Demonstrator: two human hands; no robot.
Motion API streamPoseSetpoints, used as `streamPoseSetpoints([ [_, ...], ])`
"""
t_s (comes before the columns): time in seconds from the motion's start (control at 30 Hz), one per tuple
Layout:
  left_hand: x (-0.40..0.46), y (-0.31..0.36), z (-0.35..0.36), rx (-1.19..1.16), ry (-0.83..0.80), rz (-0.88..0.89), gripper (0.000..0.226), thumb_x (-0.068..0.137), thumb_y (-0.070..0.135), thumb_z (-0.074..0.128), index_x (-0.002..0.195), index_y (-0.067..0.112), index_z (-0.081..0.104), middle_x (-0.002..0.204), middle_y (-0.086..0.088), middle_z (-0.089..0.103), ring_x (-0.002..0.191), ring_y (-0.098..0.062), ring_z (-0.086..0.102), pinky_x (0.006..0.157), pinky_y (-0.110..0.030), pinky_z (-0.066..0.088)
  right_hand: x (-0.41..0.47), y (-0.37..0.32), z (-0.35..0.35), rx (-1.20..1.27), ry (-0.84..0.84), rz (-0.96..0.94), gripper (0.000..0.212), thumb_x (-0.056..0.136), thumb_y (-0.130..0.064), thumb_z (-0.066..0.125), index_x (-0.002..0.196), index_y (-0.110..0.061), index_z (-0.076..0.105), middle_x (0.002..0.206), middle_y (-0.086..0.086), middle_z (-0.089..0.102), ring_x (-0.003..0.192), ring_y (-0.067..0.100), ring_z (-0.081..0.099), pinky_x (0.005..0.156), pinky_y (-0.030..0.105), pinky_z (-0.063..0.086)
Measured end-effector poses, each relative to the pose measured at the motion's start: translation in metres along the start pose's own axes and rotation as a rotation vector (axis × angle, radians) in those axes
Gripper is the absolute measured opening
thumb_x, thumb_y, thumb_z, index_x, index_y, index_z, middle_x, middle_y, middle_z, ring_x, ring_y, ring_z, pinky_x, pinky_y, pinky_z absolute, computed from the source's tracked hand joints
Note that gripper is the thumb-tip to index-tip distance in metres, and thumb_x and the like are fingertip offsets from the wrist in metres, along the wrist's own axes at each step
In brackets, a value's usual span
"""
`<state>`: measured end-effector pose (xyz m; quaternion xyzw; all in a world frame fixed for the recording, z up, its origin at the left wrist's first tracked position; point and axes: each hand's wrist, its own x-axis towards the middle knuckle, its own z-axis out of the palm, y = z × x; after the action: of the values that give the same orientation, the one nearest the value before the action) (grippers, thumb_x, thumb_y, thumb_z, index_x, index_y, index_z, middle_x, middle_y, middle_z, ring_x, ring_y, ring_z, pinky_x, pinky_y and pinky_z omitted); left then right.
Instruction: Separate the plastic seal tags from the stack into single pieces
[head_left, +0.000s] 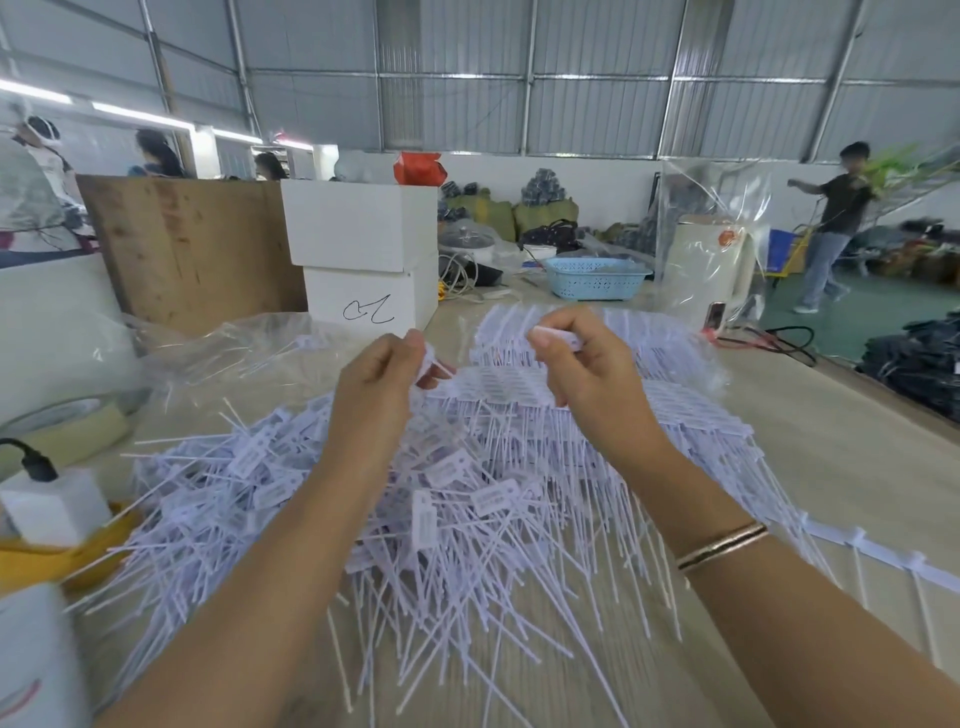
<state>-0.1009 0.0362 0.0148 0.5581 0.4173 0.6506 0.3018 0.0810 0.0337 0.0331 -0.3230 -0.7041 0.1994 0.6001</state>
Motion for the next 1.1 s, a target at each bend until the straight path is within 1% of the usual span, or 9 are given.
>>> streamPoseSetpoints([
  [0.1, 0.004, -0.006, -0.005, 0.289, 0.041, 0.107, 0.042, 0.096, 0.035, 0.051, 0.064, 0.008, 0.047, 0.055, 0.003, 0.057, 0.063, 0.006, 0.06, 0.054, -0.013, 0.037, 0.002, 0.002, 0.009, -0.021, -0.105, 0.104, 0.015, 0.095, -0.01, 0.052, 0.097, -0.024, 0.048, 0.082, -0.014, 0.049, 0.049, 0.003, 0.035, 0.05, 0.02, 0.033],
  [0.2, 0.005, -0.016, -0.011, 0.672, 0.042, 0.251, 0.043, 0.093, 0.042, 0.049, 0.059, 0.016, 0.043, 0.052, 0.001, 0.051, 0.062, -0.021, 0.057, 0.064, -0.032, 0.038, 0.001, 0.003, 0.018, -0.03, -0.17, 0.185, 0.026, 0.094, -0.001, 0.046, 0.105, -0.025, 0.043, 0.088, -0.007, 0.043, 0.048, 0.001, 0.035, 0.05, 0.016, 0.033],
  [0.37, 0.003, -0.021, -0.015, 1.246, 0.028, 0.289, 0.045, 0.09, 0.056, 0.044, 0.063, 0.026, 0.062, 0.059, 0.006, 0.05, 0.078, -0.021, 0.048, 0.073, -0.034, 0.024, -0.014, 0.015, 0.043, 0.026, -0.209, 0.32, 0.027, 0.095, -0.001, 0.046, 0.105, -0.025, 0.046, 0.088, -0.008, 0.047, 0.047, 0.005, 0.037, 0.047, 0.02, 0.034],
  [0.53, 0.002, -0.019, -0.016, 1.204, 0.02, 0.213, 0.035, 0.088, 0.059, 0.048, 0.094, 0.029, 0.064, 0.083, 0.007, 0.068, 0.091, -0.018, 0.058, 0.08, -0.035, 0.025, -0.021, 0.024, 0.061, -0.034, -0.284, 0.3, 0.023, 0.094, 0.001, 0.049, 0.112, -0.013, 0.049, 0.084, -0.005, 0.051, 0.063, 0.014, 0.046, 0.057, 0.02, 0.039],
  [0.67, 0.003, -0.021, -0.02, 1.045, -0.03, 0.288, 0.025, 0.093, 0.04, 0.049, 0.109, 0.024, 0.061, 0.109, 0.001, 0.061, 0.105, -0.022, 0.051, 0.087, -0.036, 0.036, -0.022, 0.031, 0.075, -0.057, -0.207, 0.367, 0.035, 0.093, 0.004, 0.045, 0.126, -0.007, 0.046, 0.111, 0.002, 0.046, 0.096, 0.007, 0.046, 0.077, 0.013, 0.04],
  [0.77, 0.004, -0.02, -0.021, 0.968, -0.223, 0.296, 0.027, 0.096, 0.035, 0.045, 0.118, 0.027, 0.058, 0.119, 0.007, 0.06, 0.11, -0.018, 0.051, 0.092, -0.036, 0.034, -0.005, 0.026, 0.074, 0.194, -0.103, 0.577, 0.042, 0.091, 0.008, 0.038, 0.128, -0.012, 0.043, 0.105, -0.002, 0.046, 0.089, 0.009, 0.048, 0.065, 0.01, 0.043],
  [0.9, -0.011, -0.03, -0.025, 0.989, -0.324, 0.334, 0.027, 0.096, 0.036, 0.043, 0.115, 0.031, 0.063, 0.114, 0.012, 0.064, 0.107, -0.014, 0.056, 0.092, -0.035, 0.034, 0.034, 0.019, 0.083, -0.067, -0.051, 0.483, 0.032, 0.092, 0.002, 0.039, 0.114, -0.014, 0.057, 0.112, 0.001, 0.055, 0.099, 0.018, 0.052, 0.067, 0.023, 0.04],
  [1.0, -0.014, -0.029, -0.025, 1.042, -0.277, 0.399, 0.023, 0.094, 0.031, 0.045, 0.097, 0.022, 0.067, 0.1, 0.005, 0.067, 0.094, -0.019, 0.06, 0.081, -0.033, 0.034, 0.063, 0.014, 0.126, -0.41, -0.309, 0.193, 0.029, 0.088, 0.002, 0.045, 0.104, -0.008, 0.067, 0.115, 0.012, 0.061, 0.103, 0.022, 0.056, 0.087, 0.019, 0.043],
  [1.1, -0.018, -0.026, -0.023, 1.039, -0.195, 0.377, 0.015, 0.084, 0.017, 0.051, 0.069, 0.02, 0.056, 0.075, -0.007, 0.067, 0.075, -0.024, 0.063, 0.064, -0.023, 0.029, 0.081, 0.018, 0.18, -0.76, -0.747, 0.025, 0.028, 0.092, -0.011, 0.045, 0.109, -0.01, 0.066, 0.122, 0.01, 0.059, 0.113, 0.026, 0.053, 0.098, 0.036, 0.042],
])
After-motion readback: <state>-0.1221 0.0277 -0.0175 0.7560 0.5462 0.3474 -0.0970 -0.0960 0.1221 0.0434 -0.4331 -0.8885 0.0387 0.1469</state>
